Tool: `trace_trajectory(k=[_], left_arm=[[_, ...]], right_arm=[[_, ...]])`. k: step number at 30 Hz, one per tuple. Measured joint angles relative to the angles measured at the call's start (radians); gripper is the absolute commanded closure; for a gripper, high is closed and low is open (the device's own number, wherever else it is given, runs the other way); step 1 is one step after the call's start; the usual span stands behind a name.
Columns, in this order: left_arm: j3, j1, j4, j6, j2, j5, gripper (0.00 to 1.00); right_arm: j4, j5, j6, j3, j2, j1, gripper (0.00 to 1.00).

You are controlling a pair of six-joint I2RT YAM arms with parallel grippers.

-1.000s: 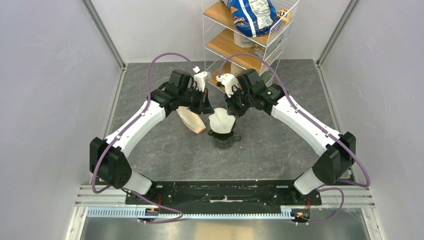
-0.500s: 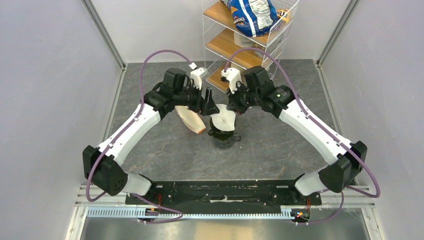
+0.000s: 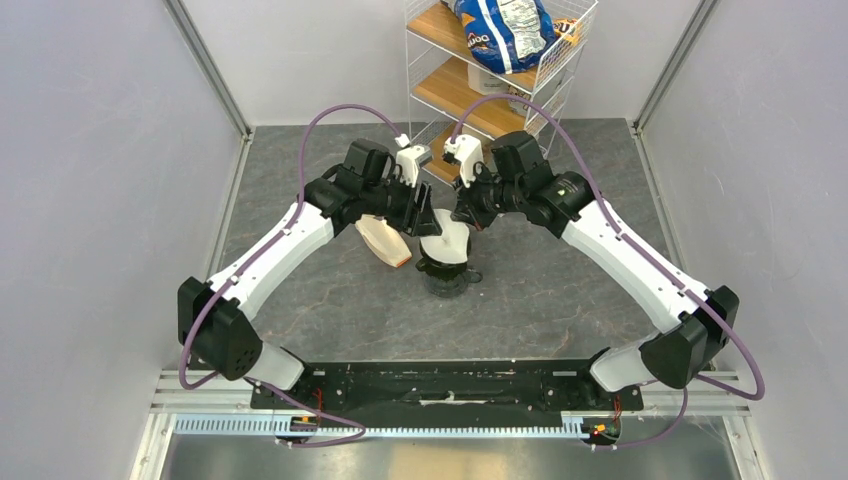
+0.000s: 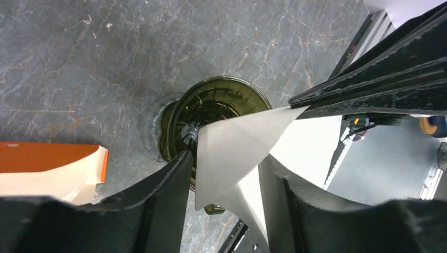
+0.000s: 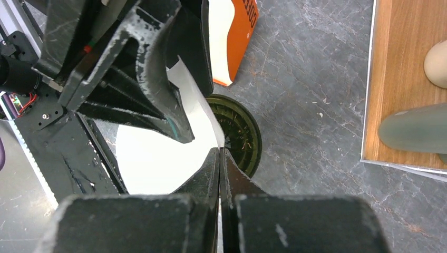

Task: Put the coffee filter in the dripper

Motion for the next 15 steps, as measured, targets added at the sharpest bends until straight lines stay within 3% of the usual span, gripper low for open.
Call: trace_trajectory(k=[4, 9, 11, 14, 15], left_arm=[[0.000, 0.000, -0.014, 0.006, 0.000, 0.000, 0.74], [0.000, 0.000, -0.015, 0.013, 0.001, 0.002, 0.97], [0.000, 0.000, -0.013, 0.010, 0.001, 0.000, 0.98], [0.000, 0.000, -0.011, -0.004, 0.000, -0.008, 0.98], [0.000, 0.000, -0.011, -0.012, -0.001, -0.011, 0.98]], right_arm=[[0.001, -0.006, -0.007, 0.000, -0.012, 0.000, 1.00], [0.001, -0.018, -0.016, 0.000, -0.017, 0.000, 1.00], [0.001, -0.016, -0.018, 0.000, -0.017, 0.000, 0.98], [0.001, -0.008, -0.016, 0.000, -0.017, 0.001, 0.61], [0.001, 0.000, -0.015, 0.001, -0.017, 0.001, 0.55]])
